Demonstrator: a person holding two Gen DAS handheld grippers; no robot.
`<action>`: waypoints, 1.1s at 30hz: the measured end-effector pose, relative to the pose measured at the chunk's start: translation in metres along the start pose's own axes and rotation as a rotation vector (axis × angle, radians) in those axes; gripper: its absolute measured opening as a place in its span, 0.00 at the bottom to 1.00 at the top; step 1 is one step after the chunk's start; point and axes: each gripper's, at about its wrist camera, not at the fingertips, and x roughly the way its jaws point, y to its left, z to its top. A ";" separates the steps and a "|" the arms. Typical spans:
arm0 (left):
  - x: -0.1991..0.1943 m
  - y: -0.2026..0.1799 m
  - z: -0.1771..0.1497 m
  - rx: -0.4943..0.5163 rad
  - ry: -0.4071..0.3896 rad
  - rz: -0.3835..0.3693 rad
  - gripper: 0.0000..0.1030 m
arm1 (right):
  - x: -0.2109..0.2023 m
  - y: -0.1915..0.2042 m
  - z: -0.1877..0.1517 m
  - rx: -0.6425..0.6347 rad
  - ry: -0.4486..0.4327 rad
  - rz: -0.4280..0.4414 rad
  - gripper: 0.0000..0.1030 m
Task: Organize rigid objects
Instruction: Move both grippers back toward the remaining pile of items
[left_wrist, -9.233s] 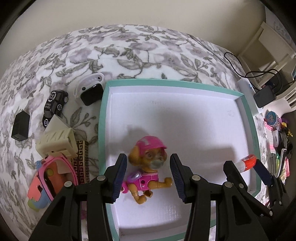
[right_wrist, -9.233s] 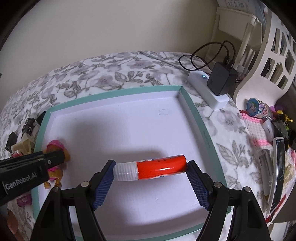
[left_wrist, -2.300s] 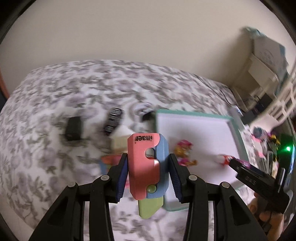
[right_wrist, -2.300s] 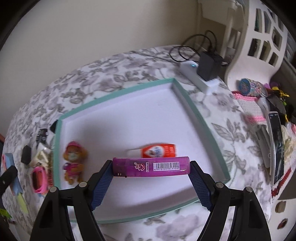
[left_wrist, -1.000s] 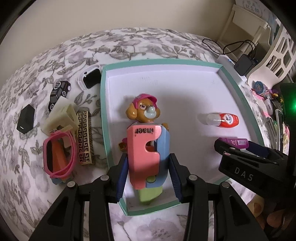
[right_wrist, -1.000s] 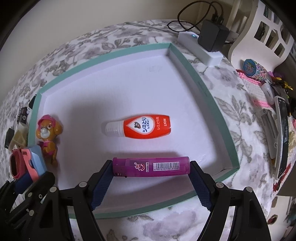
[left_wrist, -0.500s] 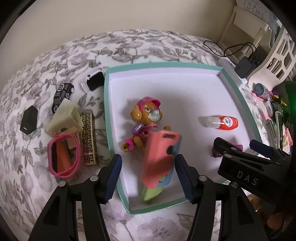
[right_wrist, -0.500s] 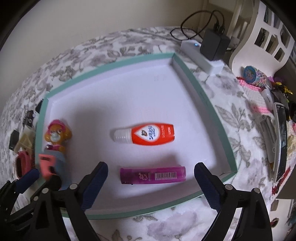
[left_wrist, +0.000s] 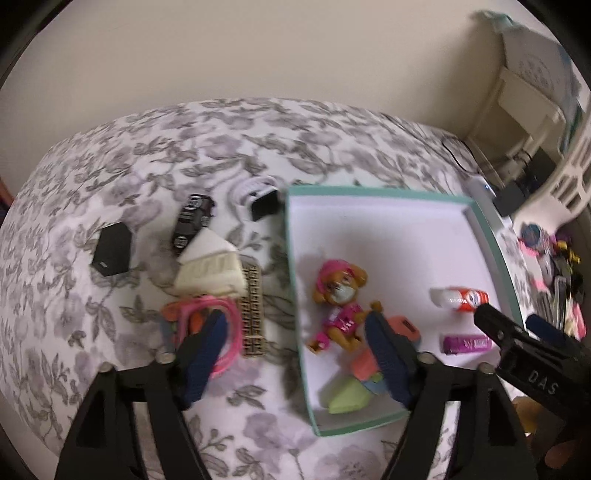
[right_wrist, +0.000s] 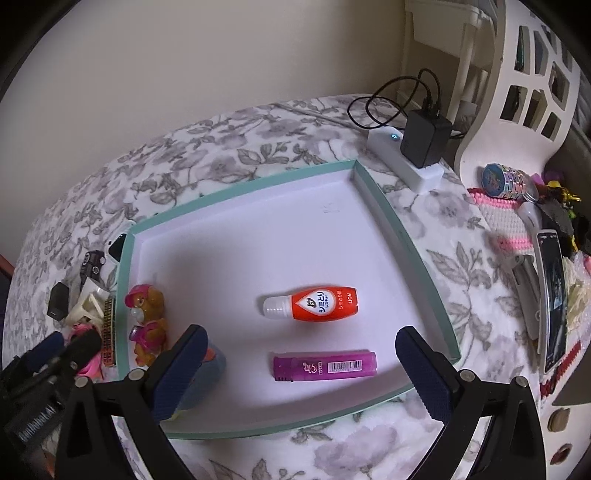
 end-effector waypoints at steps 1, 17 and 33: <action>-0.001 0.004 0.001 -0.012 -0.004 0.002 0.80 | -0.001 0.001 0.000 -0.003 -0.001 -0.001 1.00; -0.006 0.093 0.007 -0.246 -0.087 0.132 0.96 | 0.004 0.030 0.003 -0.033 -0.009 0.026 1.00; -0.029 0.156 0.025 -0.364 -0.098 0.117 0.96 | -0.035 0.093 0.032 -0.104 -0.109 0.224 1.00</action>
